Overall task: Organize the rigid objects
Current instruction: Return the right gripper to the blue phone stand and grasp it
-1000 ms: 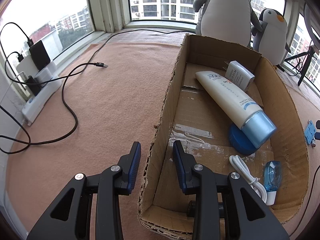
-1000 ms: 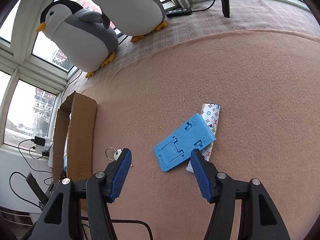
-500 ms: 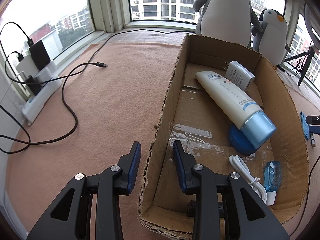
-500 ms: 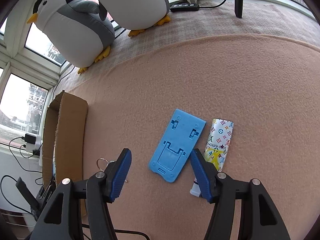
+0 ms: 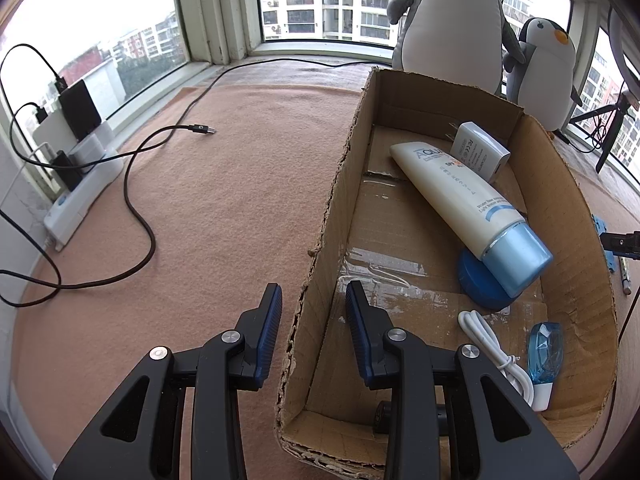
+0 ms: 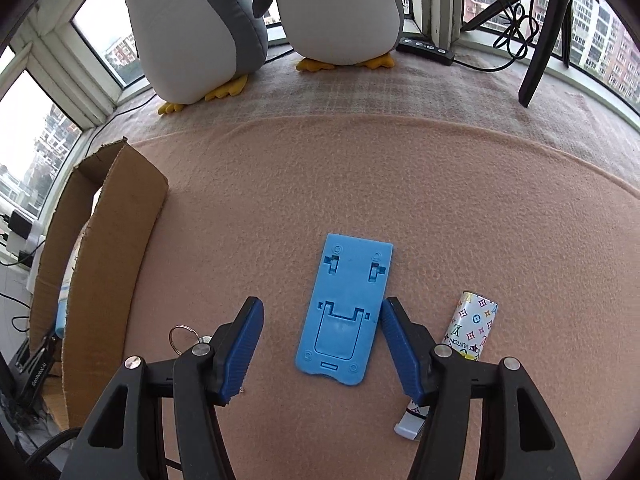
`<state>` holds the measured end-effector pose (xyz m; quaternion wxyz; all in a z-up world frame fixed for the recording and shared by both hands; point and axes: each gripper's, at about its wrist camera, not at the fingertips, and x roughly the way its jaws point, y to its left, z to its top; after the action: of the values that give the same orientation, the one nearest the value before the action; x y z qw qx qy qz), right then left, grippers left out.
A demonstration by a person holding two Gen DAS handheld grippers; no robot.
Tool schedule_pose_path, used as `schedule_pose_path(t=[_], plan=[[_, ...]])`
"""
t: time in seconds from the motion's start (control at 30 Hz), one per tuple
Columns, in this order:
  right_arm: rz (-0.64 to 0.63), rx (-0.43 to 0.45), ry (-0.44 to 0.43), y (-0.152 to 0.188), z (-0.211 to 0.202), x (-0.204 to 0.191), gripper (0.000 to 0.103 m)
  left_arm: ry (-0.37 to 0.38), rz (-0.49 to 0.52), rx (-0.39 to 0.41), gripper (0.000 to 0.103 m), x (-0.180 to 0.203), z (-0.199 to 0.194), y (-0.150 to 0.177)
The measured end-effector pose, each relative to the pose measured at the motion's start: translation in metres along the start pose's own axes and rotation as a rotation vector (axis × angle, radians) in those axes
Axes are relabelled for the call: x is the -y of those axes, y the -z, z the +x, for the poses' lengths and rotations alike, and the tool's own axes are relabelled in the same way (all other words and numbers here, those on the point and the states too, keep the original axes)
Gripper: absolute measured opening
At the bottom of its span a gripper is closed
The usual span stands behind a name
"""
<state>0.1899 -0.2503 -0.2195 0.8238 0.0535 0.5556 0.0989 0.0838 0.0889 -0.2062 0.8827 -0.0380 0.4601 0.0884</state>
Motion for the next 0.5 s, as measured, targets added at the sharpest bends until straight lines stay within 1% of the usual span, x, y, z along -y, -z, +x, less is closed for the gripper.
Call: schedule_pose_path(t=[0.13, 0.2, 0.23, 0.37, 0.5], plan=[[-0.023, 0.001, 0.045, 0.0068, -0.0003, -0.0028, 0.057, -0.001, 0.001, 0.000, 0.031, -0.0009, 0.0005, 0.0001], [-0.048, 0.008, 0.066, 0.0094, -0.0001, -0.0050, 0.054, -0.001, 0.004, 0.000, 0.031, -0.0010, 0.0006, 0.0001], [-0.056, 0.010, 0.079, 0.0095, 0.0007, -0.0066, 0.052, -0.001, 0.005, 0.000, 0.031, -0.0014, 0.0005, 0.0003], [-0.079, 0.014, 0.137, 0.0074, 0.0011, -0.0078, 0.036, -0.002, 0.005, 0.000, 0.031, -0.0018, 0.0007, 0.0002], [-0.086, 0.008, 0.136, 0.0034, 0.0014, -0.0062, 0.035, -0.001, 0.003, 0.000, 0.031, -0.0022, 0.0007, 0.0001]])
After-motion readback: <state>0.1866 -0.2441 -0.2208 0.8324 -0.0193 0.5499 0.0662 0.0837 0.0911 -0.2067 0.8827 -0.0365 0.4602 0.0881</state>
